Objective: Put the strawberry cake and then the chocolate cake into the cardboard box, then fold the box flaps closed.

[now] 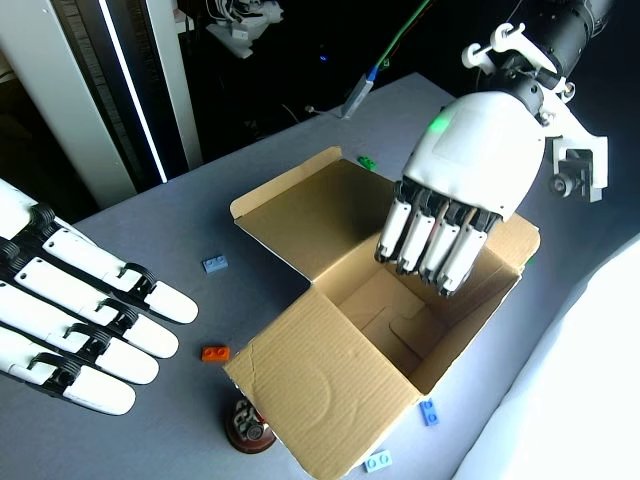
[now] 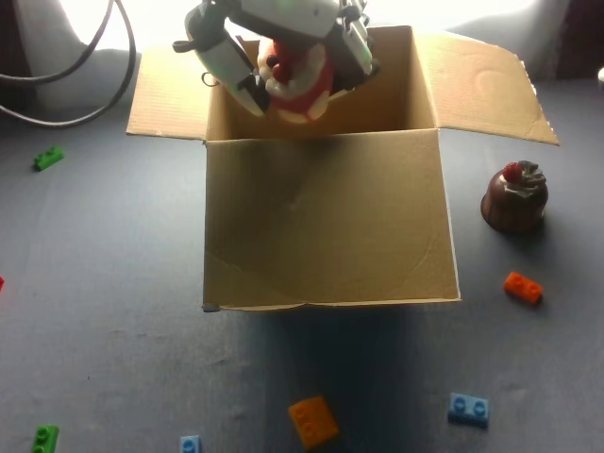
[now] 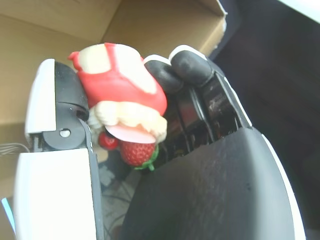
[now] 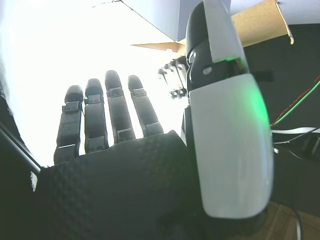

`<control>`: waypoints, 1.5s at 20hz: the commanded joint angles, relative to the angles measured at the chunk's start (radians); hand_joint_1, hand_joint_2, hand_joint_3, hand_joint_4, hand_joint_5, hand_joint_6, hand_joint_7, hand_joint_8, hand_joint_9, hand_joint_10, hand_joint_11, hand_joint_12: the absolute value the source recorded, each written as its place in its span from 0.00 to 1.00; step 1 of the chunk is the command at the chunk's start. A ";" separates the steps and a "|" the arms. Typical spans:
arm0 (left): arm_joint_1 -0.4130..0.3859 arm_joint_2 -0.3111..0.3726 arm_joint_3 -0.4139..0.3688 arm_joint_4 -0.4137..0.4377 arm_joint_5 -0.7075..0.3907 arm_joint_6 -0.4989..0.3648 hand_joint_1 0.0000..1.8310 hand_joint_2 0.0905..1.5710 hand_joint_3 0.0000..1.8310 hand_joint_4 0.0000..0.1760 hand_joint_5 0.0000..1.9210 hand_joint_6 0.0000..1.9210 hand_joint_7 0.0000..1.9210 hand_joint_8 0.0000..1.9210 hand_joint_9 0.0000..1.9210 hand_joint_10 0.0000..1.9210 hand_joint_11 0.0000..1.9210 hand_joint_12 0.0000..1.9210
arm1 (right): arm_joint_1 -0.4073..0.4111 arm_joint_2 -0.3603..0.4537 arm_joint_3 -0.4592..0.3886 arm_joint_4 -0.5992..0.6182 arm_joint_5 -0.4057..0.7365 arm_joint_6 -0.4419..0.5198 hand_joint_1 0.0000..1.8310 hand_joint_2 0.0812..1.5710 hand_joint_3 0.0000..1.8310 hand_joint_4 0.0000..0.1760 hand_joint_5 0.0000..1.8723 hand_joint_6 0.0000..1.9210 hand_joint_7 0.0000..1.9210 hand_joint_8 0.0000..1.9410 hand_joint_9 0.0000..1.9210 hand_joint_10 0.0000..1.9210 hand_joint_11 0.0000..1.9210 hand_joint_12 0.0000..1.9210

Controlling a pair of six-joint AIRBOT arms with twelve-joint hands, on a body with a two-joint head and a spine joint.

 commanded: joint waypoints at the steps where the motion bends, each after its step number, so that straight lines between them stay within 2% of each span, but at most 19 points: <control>1: -0.003 0.003 0.007 -0.070 0.046 0.014 0.56 0.78 0.00 0.00 0.22 0.54 0.25 0.59 0.22 0.67 0.16 0.87 | 0.011 0.013 0.003 0.007 0.111 -0.005 0.38 0.65 0.00 0.00 0.00 0.00 0.05 0.00 0.02 0.01 0.00 0.00; 2: -0.002 0.001 0.012 -0.070 0.050 0.017 0.53 0.74 0.00 0.00 0.22 0.33 0.27 0.33 0.24 0.49 0.14 0.79 | 0.011 0.013 0.003 0.007 0.111 -0.005 0.39 0.65 0.00 0.00 0.00 0.00 0.05 0.00 0.02 0.00 0.00 0.00; 3: 0.002 -0.003 0.017 -0.070 0.053 0.021 0.49 0.73 0.00 0.00 0.23 0.19 0.30 0.16 0.26 0.34 0.12 0.74 | 0.011 0.013 0.003 0.007 0.111 -0.006 0.39 0.65 0.00 0.00 0.00 0.00 0.05 0.00 0.02 0.00 0.00 0.00; 4: 0.005 -0.003 0.019 -0.069 0.057 0.023 0.44 0.71 0.00 0.00 0.23 0.09 0.29 0.05 0.28 0.19 0.11 0.65 | 0.011 0.012 0.003 0.007 0.111 -0.007 0.39 0.65 0.00 0.00 0.00 0.00 0.05 0.00 0.02 0.00 0.00 0.00; 5: 0.007 -0.003 0.022 -0.066 0.058 0.024 0.39 0.68 0.00 0.00 0.22 0.03 0.25 0.01 0.26 0.09 0.09 0.57 | 0.012 0.012 0.003 0.007 0.111 -0.007 0.39 0.65 0.00 0.00 0.00 0.00 0.05 0.01 0.02 0.00 0.00 0.00; 6: 0.009 -0.003 0.024 -0.064 0.059 0.026 0.38 0.65 0.00 0.00 0.20 0.01 0.23 0.00 0.25 0.03 0.07 0.54 | 0.012 0.012 0.003 0.007 0.111 -0.007 0.39 0.65 0.00 0.00 0.00 0.00 0.05 0.01 0.02 0.00 0.00 0.00; 8: 0.012 -0.003 0.027 -0.063 0.059 0.029 0.34 0.59 0.00 0.01 0.16 0.00 0.17 0.00 0.20 0.00 0.03 0.53 | 0.012 0.012 0.003 0.007 0.111 -0.007 0.38 0.65 0.00 0.00 0.00 0.00 0.05 0.00 0.02 0.00 0.00 0.00; 13: 0.005 -0.002 0.038 -0.063 0.073 0.045 0.31 0.54 0.00 0.19 0.09 0.00 0.09 0.00 0.11 0.00 0.00 0.49 | 0.011 0.012 0.004 0.007 0.111 -0.007 0.39 0.64 0.00 0.00 0.00 0.00 0.05 0.00 0.02 0.00 0.00 0.00; 15: -0.006 -0.002 0.046 -0.065 0.076 0.052 0.31 0.54 0.00 0.29 0.11 0.01 0.09 0.00 0.12 0.00 0.00 0.45 | 0.005 0.012 0.008 0.025 0.110 -0.005 0.36 0.64 0.00 0.00 0.00 0.00 0.04 0.00 0.02 0.00 0.00 0.00; 18: -0.033 -0.001 0.061 -0.064 0.094 0.075 0.31 0.54 0.00 0.34 0.13 0.01 0.11 0.00 0.14 0.01 0.00 0.48 | 0.000 -0.018 0.048 0.131 0.110 -0.003 0.37 0.64 0.00 0.00 0.00 0.00 0.03 0.00 0.02 0.00 0.00 0.00; 19: -0.043 0.001 0.065 -0.064 0.097 0.078 0.30 0.55 0.00 0.32 0.13 0.00 0.11 0.00 0.14 0.01 0.00 0.48 | -0.001 -0.035 0.067 0.142 0.104 0.007 0.37 0.64 0.00 0.00 0.00 0.00 0.03 0.00 0.01 0.00 0.00 0.00; 21: -0.075 0.006 0.079 -0.064 0.097 0.083 0.27 0.57 0.01 0.22 0.15 0.01 0.13 0.00 0.15 0.01 0.00 0.50 | -0.029 -0.081 0.117 0.144 0.093 0.113 0.37 0.65 0.00 0.00 0.00 0.00 0.02 0.00 0.02 0.00 0.00 0.00; 22: -0.088 0.009 0.085 -0.064 0.093 0.084 0.18 0.64 0.01 0.24 0.15 0.00 0.12 0.00 0.16 0.00 0.00 0.50 | -0.045 -0.095 0.132 0.144 0.103 0.150 0.36 0.66 0.01 0.00 0.00 0.00 0.03 0.00 0.01 0.00 0.00 0.00; 23: -0.098 0.014 0.088 -0.064 0.089 0.085 0.18 0.64 0.01 0.24 0.15 0.00 0.12 0.00 0.16 0.00 0.00 0.50 | -0.057 -0.111 0.148 0.144 0.115 0.180 0.36 0.66 0.01 0.00 0.00 0.00 0.03 0.00 0.01 0.00 0.00 0.00; 25: -0.117 0.034 0.086 -0.060 0.073 0.085 0.09 0.71 0.01 0.04 0.15 0.00 0.12 0.00 0.15 0.00 0.00 0.46 | -0.087 -0.148 0.190 0.144 0.112 0.284 0.37 0.65 0.00 0.00 0.00 0.00 0.03 0.01 0.02 0.00 0.00 0.00; 26: -0.123 0.049 0.086 -0.059 0.065 0.082 0.05 0.73 0.01 0.00 0.15 0.00 0.13 0.00 0.15 0.00 0.00 0.43 | -0.105 -0.166 0.214 0.145 0.113 0.345 0.37 0.65 0.00 0.00 0.00 0.00 0.03 0.00 0.02 0.00 0.00 0.00; 28: -0.129 0.080 0.087 -0.049 0.051 0.059 0.00 0.73 0.01 0.00 0.14 0.00 0.12 0.00 0.14 0.00 0.00 0.40 | -0.129 -0.202 0.257 0.148 0.133 0.426 0.32 0.66 0.00 0.00 0.00 0.00 0.02 0.00 0.01 0.00 0.00 0.00; 30: -0.123 0.113 0.096 -0.031 0.022 0.031 0.00 0.73 0.00 0.00 0.12 0.00 0.12 0.00 0.13 0.00 0.00 0.38 | -0.152 -0.254 0.303 0.200 0.134 0.427 0.30 0.66 0.00 0.00 0.00 0.00 0.02 0.00 0.01 0.00 0.00 0.00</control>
